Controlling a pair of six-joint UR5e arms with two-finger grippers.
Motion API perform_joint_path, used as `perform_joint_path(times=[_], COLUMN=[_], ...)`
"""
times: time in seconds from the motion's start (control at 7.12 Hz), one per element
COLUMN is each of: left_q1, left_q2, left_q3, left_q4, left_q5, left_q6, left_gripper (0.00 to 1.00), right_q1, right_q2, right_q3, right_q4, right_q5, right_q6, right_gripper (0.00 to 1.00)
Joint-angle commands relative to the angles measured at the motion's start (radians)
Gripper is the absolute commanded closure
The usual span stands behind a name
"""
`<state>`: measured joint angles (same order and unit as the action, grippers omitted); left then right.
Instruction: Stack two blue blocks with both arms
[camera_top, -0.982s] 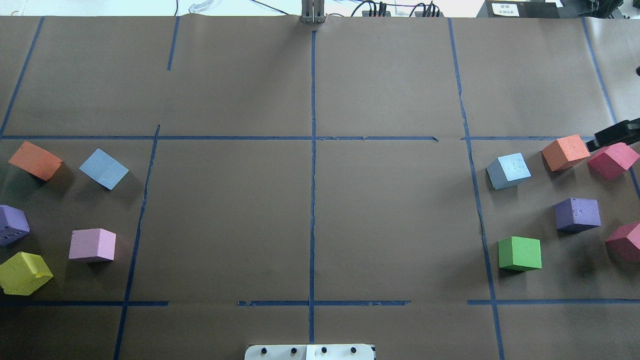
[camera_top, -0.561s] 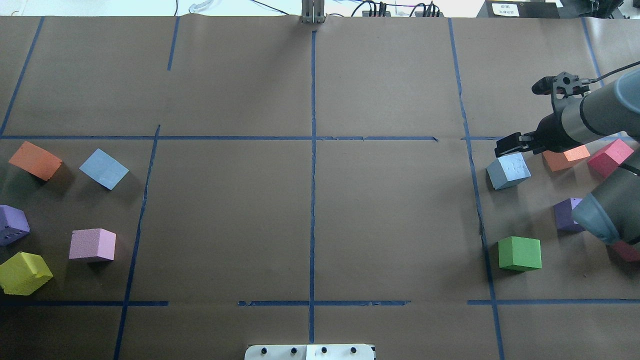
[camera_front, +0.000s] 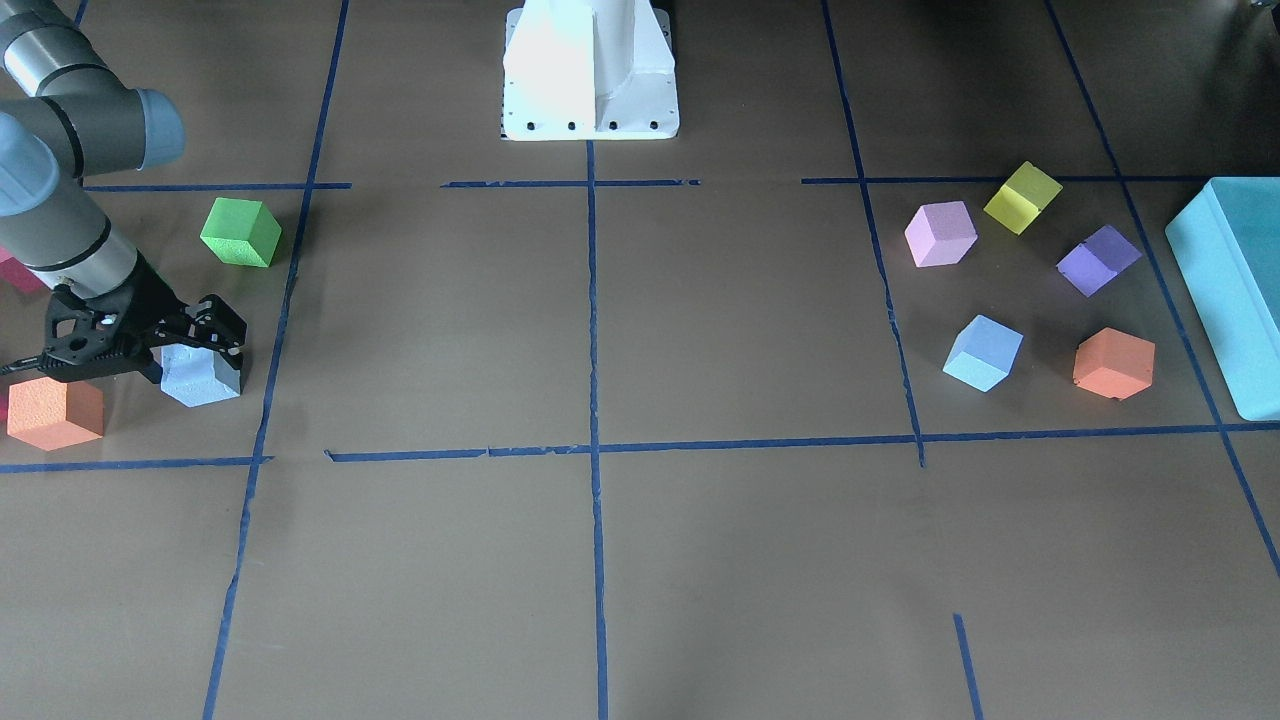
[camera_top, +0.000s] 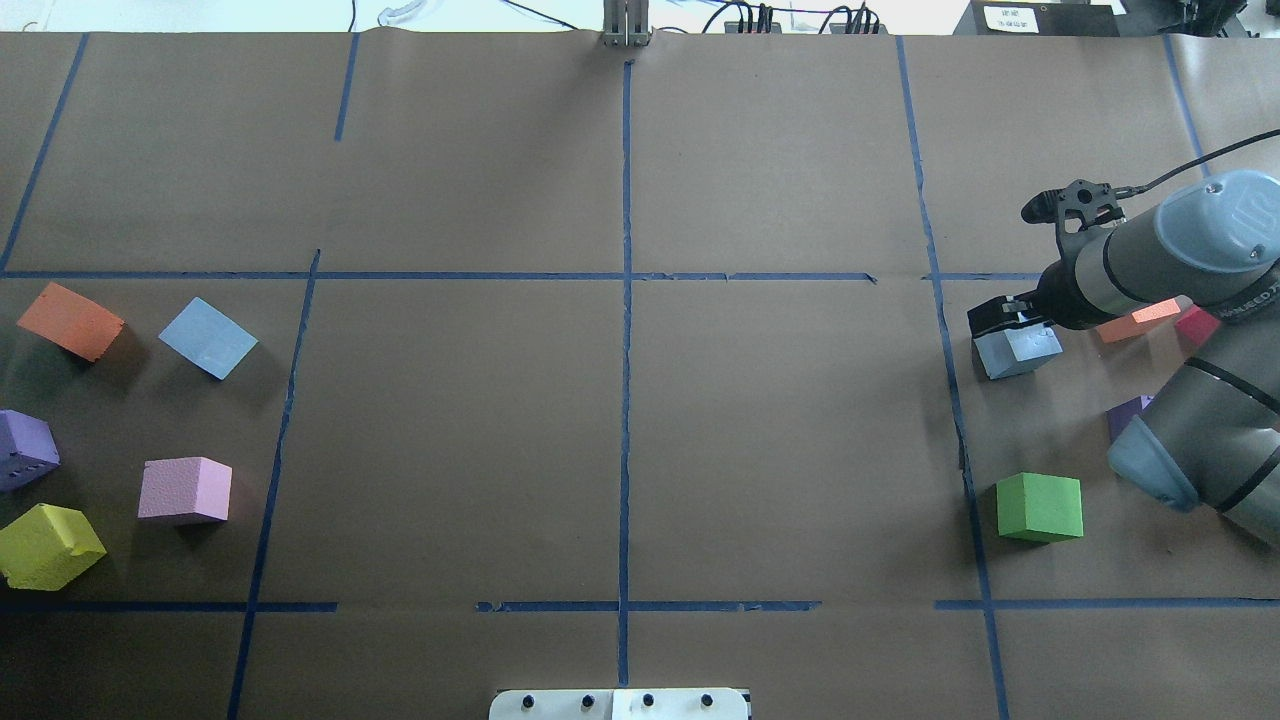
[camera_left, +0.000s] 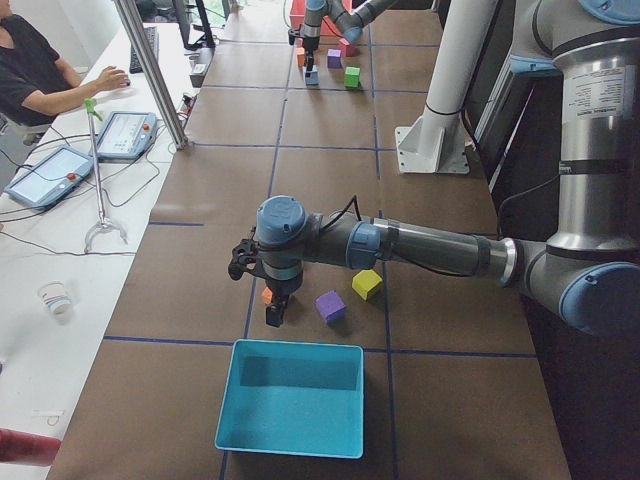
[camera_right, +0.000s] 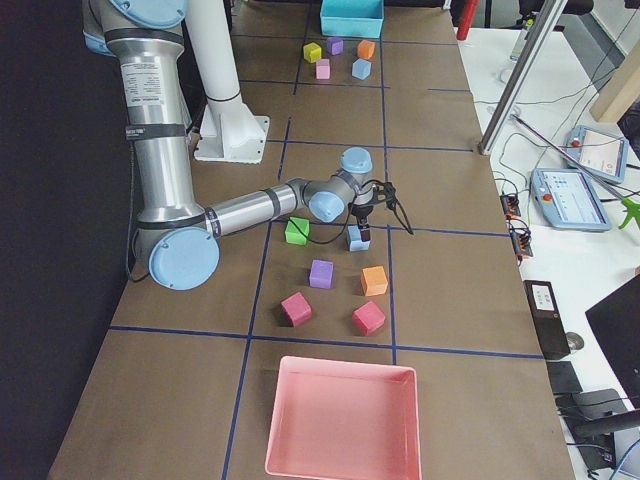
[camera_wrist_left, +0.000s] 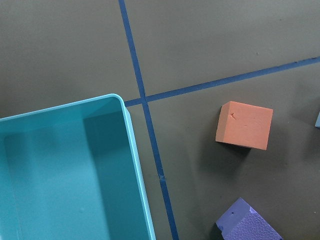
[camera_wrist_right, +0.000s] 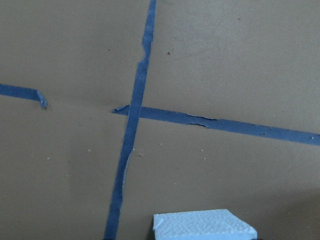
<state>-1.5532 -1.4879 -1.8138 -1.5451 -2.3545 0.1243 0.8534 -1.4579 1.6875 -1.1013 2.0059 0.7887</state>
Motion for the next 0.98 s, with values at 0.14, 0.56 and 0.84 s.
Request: perform_joint_path(times=[0.14,0.56,0.84], left_q1=[-0.001,-0.001,-0.001], left_q2=[0.000,0.001,0.000], left_q3=[-0.012,-0.025,-0.031], left_q4=[-0.001,0.000,0.000], left_q5=[0.000,0.000,-0.002], left_q6=[0.000,-0.002,-0.002], left_gripper=[0.00,0.00,0.00], right_q1=[-0.008,-0.007,-0.008], right_q2=[0.001,-0.007,0.042], right_q3=[-0.011,-0.016,0.026], right_q4=[0.000,0.000,-0.018], right_q5=[-0.015,-0.016,-0.003], right_q6=[-0.016,-0.016,-0.002], right_gripper=[0.26,0.79,1.00])
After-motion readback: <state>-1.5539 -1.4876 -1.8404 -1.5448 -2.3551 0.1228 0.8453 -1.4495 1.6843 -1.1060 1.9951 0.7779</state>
